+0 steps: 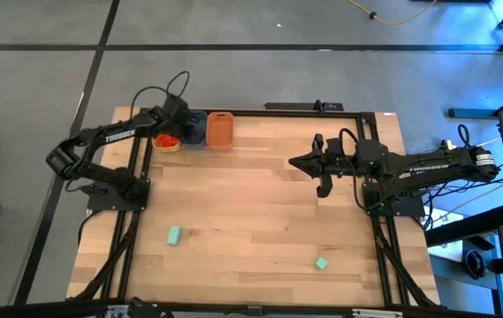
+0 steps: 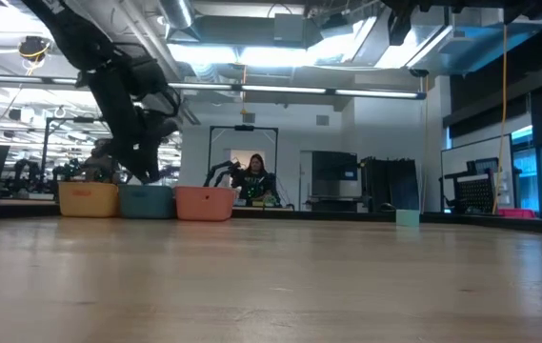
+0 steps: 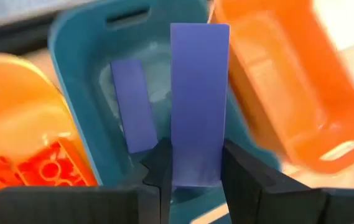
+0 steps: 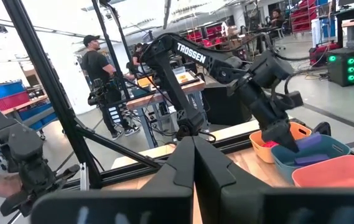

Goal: Sort & place blocks by color
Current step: Put the violet block into the blue bin

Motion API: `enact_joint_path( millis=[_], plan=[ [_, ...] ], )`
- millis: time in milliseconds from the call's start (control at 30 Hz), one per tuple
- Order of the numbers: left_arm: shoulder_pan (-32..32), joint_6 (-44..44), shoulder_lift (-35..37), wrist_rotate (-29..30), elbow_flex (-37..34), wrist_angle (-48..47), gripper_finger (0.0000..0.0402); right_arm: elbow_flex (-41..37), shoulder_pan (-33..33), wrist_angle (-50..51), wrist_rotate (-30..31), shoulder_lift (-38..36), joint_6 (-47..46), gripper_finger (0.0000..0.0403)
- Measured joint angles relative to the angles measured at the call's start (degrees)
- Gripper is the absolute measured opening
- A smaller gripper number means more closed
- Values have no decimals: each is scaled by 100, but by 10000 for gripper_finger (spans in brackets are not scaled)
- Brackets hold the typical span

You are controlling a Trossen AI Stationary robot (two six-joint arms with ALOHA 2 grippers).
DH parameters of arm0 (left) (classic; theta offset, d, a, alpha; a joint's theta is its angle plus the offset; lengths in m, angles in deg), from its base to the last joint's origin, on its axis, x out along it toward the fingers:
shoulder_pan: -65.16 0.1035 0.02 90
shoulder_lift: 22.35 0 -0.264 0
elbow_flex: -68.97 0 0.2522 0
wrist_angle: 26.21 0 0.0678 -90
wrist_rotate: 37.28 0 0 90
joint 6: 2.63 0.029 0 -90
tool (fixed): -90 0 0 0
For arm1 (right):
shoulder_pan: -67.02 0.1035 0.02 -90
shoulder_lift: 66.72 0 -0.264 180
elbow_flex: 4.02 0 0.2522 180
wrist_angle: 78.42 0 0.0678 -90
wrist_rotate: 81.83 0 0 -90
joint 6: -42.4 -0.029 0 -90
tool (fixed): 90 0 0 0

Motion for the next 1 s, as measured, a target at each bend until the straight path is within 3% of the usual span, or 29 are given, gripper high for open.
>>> enact_joint_path(
  millis=[167,467,733,1000],
  plan=[
    [-119,-35,-553,-262,121,-155,94,0,2,0,116,0,-3,0],
    [-166,-133,-991,367,610,-250,94,0,2,-2,120,0,-133,0],
    [-131,-131,-1322,290,623,-365,94,0,2,-2,116,0,-133,0],
    [-146,13,-1325,458,625,-268,135,0,2,-4,111,0,-131,0]
  ],
)
